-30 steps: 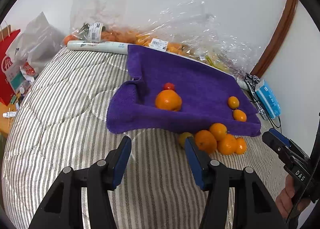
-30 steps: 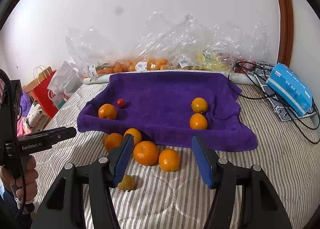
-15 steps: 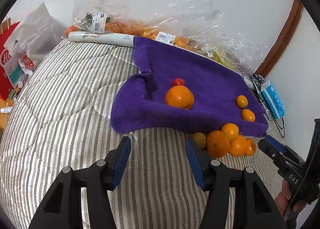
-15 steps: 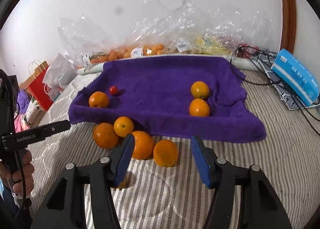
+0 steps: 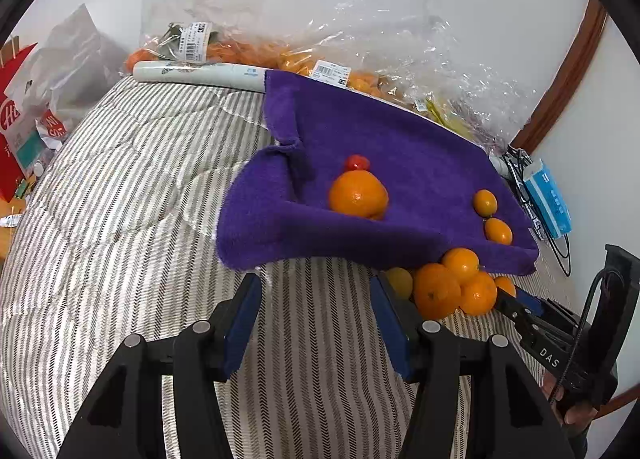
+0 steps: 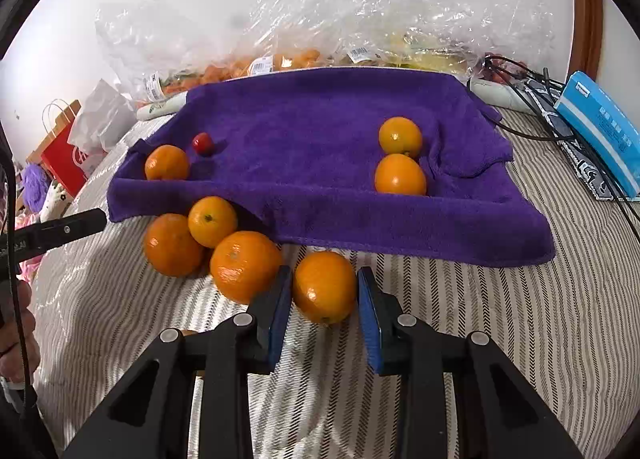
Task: Organize fruits
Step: 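Close right tool on an orange while left closes on greenish-yellow fruit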
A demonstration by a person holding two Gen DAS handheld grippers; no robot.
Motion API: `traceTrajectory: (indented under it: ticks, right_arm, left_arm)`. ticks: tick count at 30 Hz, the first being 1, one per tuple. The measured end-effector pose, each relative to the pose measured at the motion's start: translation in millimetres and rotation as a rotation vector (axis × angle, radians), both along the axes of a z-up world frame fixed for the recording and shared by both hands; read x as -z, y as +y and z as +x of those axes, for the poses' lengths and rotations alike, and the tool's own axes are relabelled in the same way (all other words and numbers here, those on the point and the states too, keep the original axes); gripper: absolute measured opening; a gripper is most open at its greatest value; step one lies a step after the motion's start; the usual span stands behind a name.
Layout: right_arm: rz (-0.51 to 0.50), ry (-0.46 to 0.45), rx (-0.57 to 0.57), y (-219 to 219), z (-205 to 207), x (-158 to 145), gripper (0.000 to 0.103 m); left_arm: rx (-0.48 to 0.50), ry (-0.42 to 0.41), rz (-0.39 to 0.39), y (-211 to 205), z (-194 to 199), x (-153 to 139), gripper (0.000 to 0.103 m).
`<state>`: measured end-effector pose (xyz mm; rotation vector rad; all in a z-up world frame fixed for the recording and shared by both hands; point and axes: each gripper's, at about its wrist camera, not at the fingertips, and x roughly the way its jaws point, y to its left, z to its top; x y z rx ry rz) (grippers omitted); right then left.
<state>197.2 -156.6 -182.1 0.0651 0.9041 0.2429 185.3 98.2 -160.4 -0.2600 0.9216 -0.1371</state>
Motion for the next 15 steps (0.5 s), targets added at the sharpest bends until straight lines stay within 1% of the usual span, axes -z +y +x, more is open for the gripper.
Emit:
traceTrajectory:
  ticks: [4,8,15]
  right_arm:
    - [-0.008,-0.018,0.011,-5.7,-1.5,-0.2,0.032]
    - [-0.007,-0.024,0.011,-14.6,-3.5,0.4,0.032]
    - [0.002,-0.025,-0.004,-18.6,-3.0,2.9,0.032]
  left_arm:
    - [0.035,-0.015,0.001,-10.0,-0.3,-1.0,0.054]
    - [0.071,-0.018,0.049,-26.5,3.0,1.6,0.054]
    - [0.123,0.021,0.095,-49.3,10.2,17.7,0.053]
